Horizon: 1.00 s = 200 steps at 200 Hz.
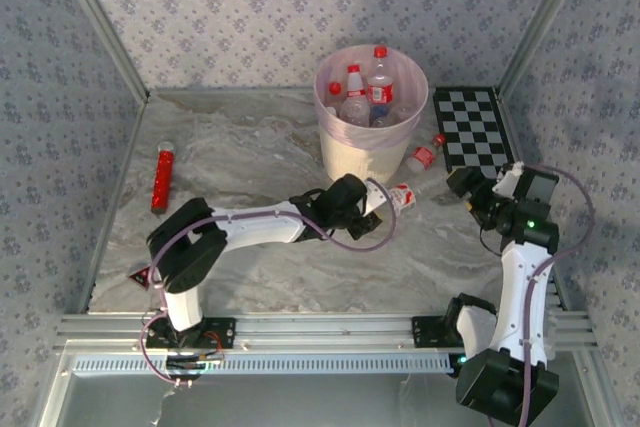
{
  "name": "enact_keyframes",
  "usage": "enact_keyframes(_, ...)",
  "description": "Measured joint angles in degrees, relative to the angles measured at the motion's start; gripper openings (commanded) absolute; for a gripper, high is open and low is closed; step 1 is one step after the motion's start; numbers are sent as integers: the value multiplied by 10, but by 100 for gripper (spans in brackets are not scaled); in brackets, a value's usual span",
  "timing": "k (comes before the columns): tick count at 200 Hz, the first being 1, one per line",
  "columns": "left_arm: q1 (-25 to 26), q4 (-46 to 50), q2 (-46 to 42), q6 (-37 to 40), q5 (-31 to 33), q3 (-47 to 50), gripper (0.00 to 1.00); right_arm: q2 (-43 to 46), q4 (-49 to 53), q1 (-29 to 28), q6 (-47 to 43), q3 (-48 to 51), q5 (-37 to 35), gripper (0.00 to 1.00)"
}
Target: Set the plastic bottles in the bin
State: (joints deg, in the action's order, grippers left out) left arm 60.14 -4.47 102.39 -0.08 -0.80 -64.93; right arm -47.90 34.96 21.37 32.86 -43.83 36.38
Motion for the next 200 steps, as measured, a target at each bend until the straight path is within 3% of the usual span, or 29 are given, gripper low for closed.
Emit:
enact_keyframes(27,0,-48,-33,-21,-10,43,27,9,-91,-36,71,70,35,98)
enact_keyframes(61,0,-100,-56,-41,-30,68,27,-1,-176,-65,115,77,46,97)
enact_keyframes(113,0,-156,-76,-75,-49,91,28,-52,-230,-127,136,59,32,78)
enact_keyframes(144,0,-170,-82,-84,-56,96,29,-52,-234,-144,134,48,25,53)
enact_keyframes(162,0,-177,-82,-86,-56,96,31,-50,-229,-144,132,40,21,45)
enact_keyframes(186,1,-188,-90,-84,-57,97,43,-43,-196,-145,119,9,19,41)
enact_keyframes(200,3,-189,-103,-79,-57,101,71,-38,-179,-145,107,-14,12,40)
